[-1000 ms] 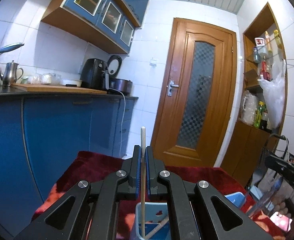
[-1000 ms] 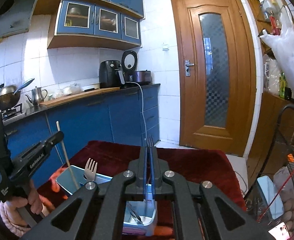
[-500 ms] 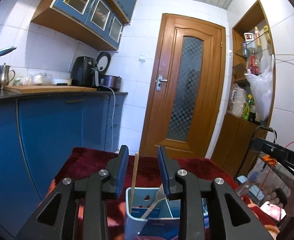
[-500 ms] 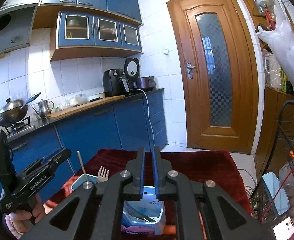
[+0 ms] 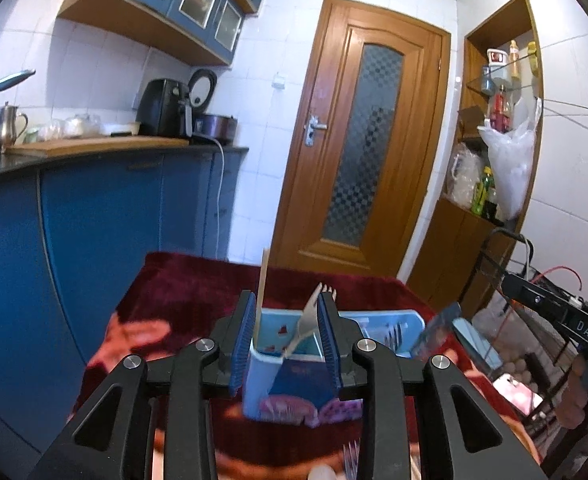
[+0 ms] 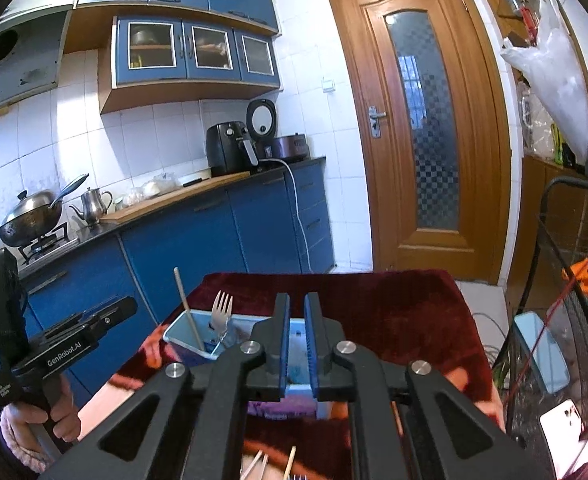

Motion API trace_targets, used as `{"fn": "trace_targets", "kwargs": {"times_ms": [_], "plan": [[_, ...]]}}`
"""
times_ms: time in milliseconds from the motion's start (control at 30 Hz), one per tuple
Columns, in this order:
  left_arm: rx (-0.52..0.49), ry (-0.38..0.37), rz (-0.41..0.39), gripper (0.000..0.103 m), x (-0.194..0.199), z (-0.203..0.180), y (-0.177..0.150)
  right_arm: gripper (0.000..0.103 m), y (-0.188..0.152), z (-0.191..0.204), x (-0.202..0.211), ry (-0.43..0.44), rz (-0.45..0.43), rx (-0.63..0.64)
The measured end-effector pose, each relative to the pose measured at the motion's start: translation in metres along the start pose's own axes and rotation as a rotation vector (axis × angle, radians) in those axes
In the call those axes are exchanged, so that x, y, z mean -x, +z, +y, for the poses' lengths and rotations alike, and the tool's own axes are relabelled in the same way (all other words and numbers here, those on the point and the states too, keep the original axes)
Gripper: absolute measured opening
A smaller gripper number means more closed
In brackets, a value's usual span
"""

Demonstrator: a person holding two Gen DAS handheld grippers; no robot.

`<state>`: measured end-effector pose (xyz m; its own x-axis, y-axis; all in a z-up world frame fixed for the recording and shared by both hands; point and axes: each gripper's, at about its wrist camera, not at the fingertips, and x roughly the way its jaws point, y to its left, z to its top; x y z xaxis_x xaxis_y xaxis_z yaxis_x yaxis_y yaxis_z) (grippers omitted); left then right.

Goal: Organize utensils
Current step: 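Lower the chopstick into the holder and open the left tool while the right tool releases the fork, then move both open tools back down over the remaining utensils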

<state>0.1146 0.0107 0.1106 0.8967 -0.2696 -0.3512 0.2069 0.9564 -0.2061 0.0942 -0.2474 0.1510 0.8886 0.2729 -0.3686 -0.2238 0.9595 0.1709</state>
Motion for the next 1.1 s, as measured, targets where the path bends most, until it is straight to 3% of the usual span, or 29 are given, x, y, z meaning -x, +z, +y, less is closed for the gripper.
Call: {"fn": "trace_targets", "kwargs": {"times_ms": [367, 1100], "plan": [[-0.024, -0.01, 0.149, 0.032, 0.015, -0.007, -0.026, 0.014, -0.036, 0.003, 0.011, -0.013, 0.103, -0.002], [0.003, -0.034, 0.498, 0.032, -0.023, -0.011, -0.096, 0.037, -0.113, -0.015, -0.008, 0.012, 0.348, -0.045]]}}
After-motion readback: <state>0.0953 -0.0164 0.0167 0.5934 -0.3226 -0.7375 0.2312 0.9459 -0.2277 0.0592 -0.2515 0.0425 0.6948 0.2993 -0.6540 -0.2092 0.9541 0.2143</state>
